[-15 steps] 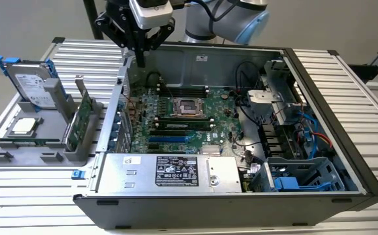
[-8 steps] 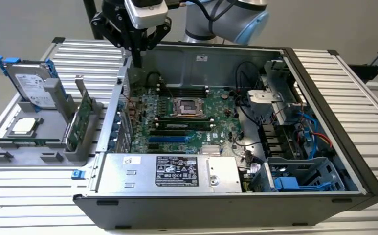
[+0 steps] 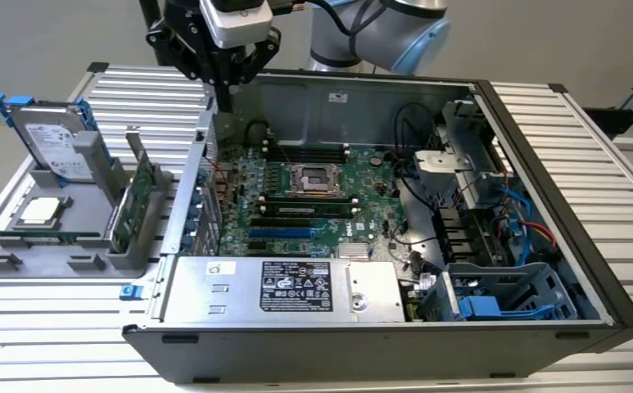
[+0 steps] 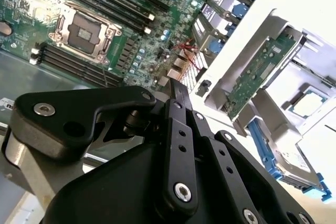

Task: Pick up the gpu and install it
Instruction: 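Reach for the gpu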

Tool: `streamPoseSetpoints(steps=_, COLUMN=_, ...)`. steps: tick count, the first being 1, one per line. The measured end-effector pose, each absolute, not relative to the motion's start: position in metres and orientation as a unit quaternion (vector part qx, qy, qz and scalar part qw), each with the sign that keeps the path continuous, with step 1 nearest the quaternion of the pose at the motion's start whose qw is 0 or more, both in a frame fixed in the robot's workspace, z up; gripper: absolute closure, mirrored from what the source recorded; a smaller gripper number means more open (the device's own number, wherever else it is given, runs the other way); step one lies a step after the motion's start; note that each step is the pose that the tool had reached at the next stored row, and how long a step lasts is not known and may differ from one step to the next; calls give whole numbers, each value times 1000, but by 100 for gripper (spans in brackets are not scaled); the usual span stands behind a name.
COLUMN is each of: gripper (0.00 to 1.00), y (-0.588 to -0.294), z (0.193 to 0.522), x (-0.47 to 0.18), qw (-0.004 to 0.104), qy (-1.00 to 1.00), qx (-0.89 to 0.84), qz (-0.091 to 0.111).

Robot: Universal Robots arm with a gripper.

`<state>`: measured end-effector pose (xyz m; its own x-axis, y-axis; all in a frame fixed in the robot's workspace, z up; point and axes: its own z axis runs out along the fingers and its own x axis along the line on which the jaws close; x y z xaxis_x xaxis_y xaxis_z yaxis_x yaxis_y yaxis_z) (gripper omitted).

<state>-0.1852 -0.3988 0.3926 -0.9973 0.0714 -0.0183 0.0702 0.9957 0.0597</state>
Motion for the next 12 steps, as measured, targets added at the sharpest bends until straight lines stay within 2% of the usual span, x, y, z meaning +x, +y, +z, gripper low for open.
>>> streamPoseSetpoints(steps=12, gripper=100, y=-399, z=393, x=-195, qw=10, qy=999, qx=35, qz=30)
